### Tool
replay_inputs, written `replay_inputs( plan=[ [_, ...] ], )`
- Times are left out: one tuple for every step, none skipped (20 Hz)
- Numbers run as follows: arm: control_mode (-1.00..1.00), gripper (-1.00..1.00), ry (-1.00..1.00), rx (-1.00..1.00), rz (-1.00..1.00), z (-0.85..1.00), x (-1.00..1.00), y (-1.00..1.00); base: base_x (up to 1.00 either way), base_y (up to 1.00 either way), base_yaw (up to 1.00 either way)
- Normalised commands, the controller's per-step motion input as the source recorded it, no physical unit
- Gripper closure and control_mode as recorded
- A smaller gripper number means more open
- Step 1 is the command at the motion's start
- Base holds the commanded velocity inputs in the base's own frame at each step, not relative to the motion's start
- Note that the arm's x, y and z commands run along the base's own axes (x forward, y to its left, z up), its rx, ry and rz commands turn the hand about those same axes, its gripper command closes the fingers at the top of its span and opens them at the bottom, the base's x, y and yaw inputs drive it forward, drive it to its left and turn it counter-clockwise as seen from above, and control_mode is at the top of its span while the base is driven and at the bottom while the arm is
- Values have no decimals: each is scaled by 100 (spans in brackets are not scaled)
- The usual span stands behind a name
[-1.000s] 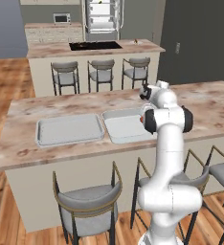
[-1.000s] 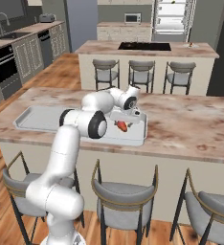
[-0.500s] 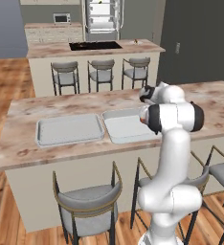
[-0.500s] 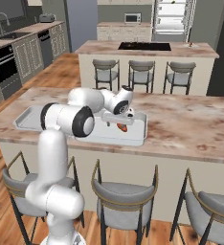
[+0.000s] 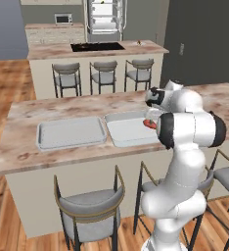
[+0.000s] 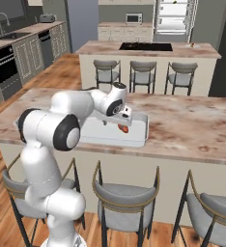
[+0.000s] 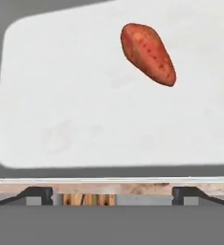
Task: Place the cold items (pear and sweet potato) from the fridge in one tupperware on the dining counter. Place the warm items (kebab skewer and hot dog) in the stove area in another tupperware.
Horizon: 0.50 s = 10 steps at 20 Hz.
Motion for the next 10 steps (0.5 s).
replay_inputs(
  plan=[
    [-100, -100, 0, 0, -25, 40, -70, 0, 0, 0, 0],
    [-100, -100, 0, 0, -23, 34, -77, 3, 0, 0, 0],
    [-100, -100, 0, 0, -21, 23, -82, 6, 0, 0, 0],
    [-100, -100, 1, 0, -19, 14, -83, 11, 0, 0, 0],
    [-100, -100, 0, 0, -16, 10, -96, 14, 0, 0, 0],
    [-100, -100, 0, -5, -12, 10, -99, 23, 0, 0, 0],
    [-100, -100, 0, -6, -11, 16, -96, 25, 0, 0, 0],
    [-100, -100, 0, -9, -9, 19, -94, 25, 0, 0, 0],
    [-100, -100, 0, -12, -7, 21, -95, 27, 0, 0, 0],
    [-100, -100, 0, -10, -9, 19, -99, 24, 0, 0, 0]
  ],
)
